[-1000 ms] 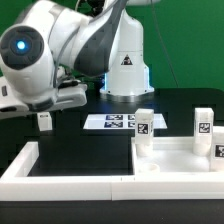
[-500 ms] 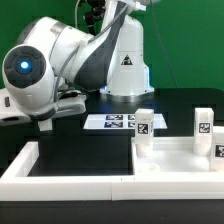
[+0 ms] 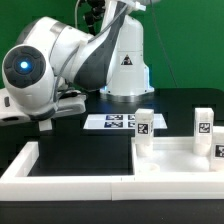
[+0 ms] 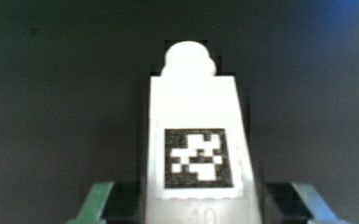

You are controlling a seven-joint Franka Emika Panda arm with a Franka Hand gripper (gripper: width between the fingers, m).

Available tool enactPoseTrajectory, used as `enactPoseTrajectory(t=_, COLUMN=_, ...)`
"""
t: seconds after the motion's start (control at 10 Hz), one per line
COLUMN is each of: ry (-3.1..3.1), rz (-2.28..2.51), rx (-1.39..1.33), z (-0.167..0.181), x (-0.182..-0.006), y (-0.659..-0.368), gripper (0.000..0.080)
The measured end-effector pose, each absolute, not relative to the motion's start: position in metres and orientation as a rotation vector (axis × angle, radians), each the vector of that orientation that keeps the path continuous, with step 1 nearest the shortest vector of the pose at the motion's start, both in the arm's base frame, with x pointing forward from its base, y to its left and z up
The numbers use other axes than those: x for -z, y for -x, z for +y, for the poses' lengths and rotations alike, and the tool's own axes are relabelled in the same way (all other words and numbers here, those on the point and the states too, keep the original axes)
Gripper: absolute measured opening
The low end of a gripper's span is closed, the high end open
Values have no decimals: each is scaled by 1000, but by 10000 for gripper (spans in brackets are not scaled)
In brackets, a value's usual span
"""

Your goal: Assemble square table

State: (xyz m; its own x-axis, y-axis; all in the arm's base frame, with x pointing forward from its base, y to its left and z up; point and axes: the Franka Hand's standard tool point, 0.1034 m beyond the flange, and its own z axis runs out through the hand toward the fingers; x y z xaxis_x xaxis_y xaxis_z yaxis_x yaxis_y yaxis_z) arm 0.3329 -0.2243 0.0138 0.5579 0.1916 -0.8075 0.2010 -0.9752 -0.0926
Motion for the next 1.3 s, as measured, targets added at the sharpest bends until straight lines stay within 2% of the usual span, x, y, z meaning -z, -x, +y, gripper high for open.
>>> enactPoseTrajectory(t=0.4, ry=-2763, rz=358, rx=1432, z=-222, x=-18, y=-337, gripper=289)
enactPoseTrajectory(t=0.5, ry=-2767, rz=390, rx=1426, z=-211, x=-39, y=-356, gripper=289)
enactPoseTrajectory(t=0.6, ry=-2767, rz=367, rx=1457, z=-193, x=-68, y=-371, gripper=289)
enactPoseTrajectory(t=0.7, ry=-2775, rz=371, rx=1452, z=-184, x=-87, y=-382, gripper=291)
enactPoseTrajectory(t=0.9, ry=-2806, rz=351, rx=1415, z=-189, x=-89, y=-375, gripper=291)
enactPoseTrajectory(t=1.1, ry=-2865, rz=379, rx=1265, z=-192, x=-87, y=-383, gripper=291)
enactPoseTrajectory(t=1.2, ry=-2913, rz=367, rx=1160, z=-184, x=-90, y=-392, gripper=291)
enactPoseTrajectory(t=1.3, ry=-2967, rz=405, rx=1016, z=-161, x=-103, y=-416, gripper=291)
